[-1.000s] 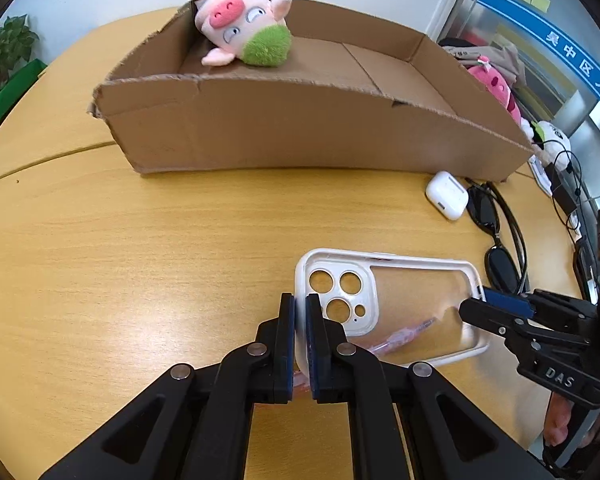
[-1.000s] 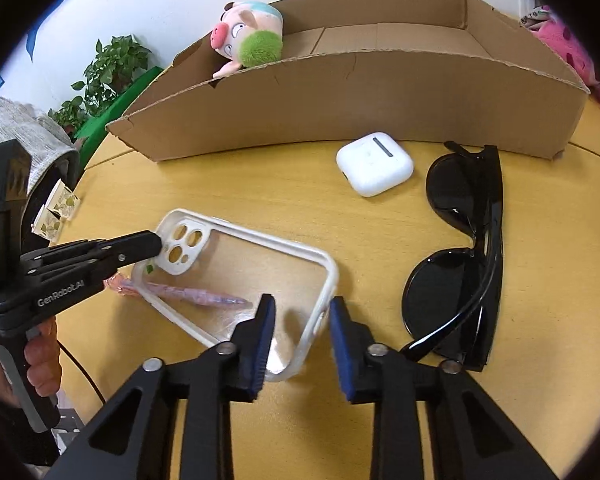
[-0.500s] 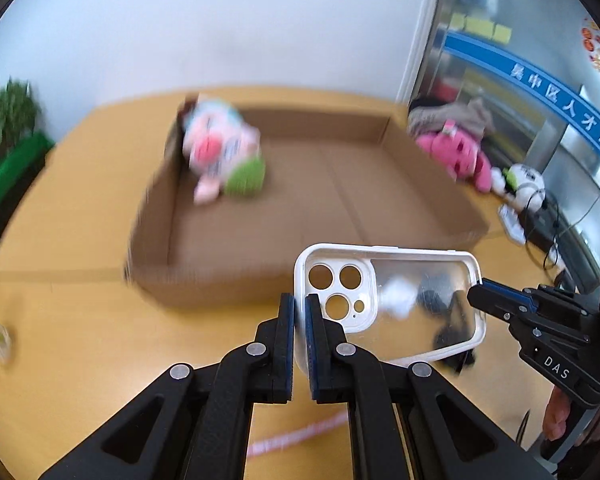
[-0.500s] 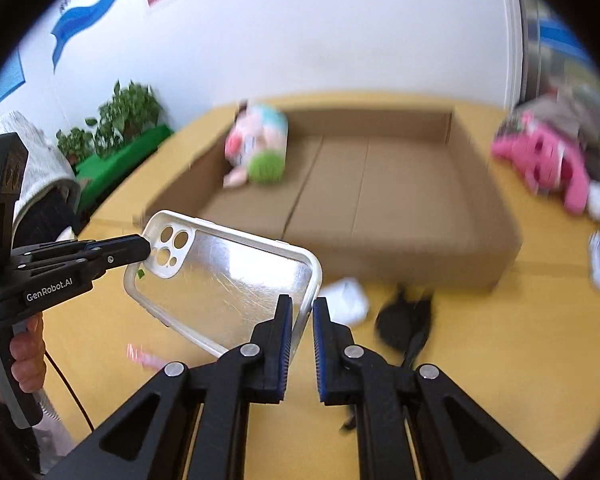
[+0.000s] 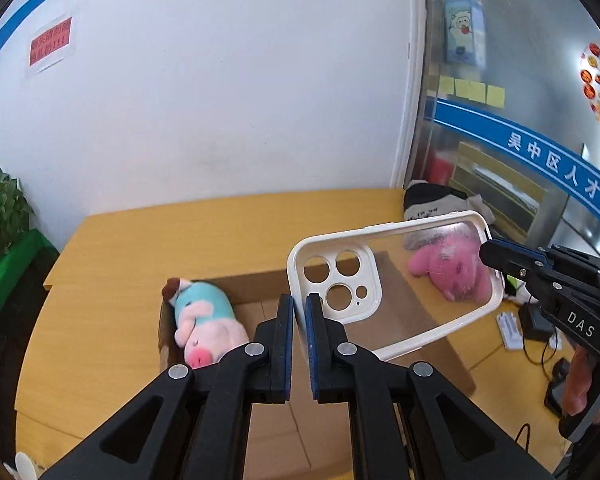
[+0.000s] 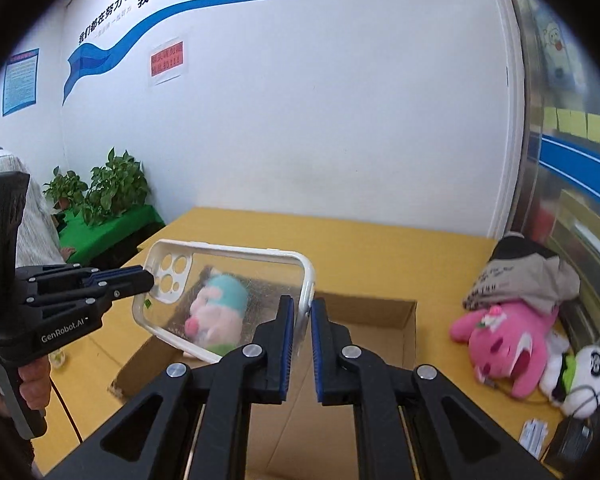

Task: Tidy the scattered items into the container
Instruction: 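Lift the phone case and carry it over the box with the left tool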

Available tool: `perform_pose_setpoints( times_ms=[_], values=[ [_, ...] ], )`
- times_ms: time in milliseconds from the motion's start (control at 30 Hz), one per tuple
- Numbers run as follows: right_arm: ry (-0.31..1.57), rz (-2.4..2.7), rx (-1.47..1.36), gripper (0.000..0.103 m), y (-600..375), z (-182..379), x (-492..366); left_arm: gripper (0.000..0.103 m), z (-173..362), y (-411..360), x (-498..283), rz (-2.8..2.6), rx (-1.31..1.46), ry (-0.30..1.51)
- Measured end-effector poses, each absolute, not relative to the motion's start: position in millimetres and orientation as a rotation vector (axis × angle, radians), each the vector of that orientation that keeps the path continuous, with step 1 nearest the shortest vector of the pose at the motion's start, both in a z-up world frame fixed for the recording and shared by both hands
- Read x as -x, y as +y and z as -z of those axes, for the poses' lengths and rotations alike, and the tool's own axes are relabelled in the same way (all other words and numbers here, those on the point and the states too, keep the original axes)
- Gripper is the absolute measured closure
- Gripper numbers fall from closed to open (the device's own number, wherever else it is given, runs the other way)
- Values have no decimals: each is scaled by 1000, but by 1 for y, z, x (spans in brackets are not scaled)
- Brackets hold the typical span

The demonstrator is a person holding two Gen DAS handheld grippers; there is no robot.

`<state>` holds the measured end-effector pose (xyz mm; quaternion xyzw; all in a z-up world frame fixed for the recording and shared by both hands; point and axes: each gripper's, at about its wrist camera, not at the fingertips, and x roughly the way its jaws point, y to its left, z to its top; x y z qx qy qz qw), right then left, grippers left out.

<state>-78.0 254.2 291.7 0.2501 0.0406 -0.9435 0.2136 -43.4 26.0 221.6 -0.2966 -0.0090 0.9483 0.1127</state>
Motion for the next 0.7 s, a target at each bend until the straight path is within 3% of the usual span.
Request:
perform_pose_setpoints(
  times_ms=[300,700],
  values=[
    [174,2565,-772,95,234,-274,152,98,-212,23,126,-2788,973,-60],
    [164,2508,-954,96,220,-208,231,98,-123,28,210,-2680,1251,-81]
  ],
)
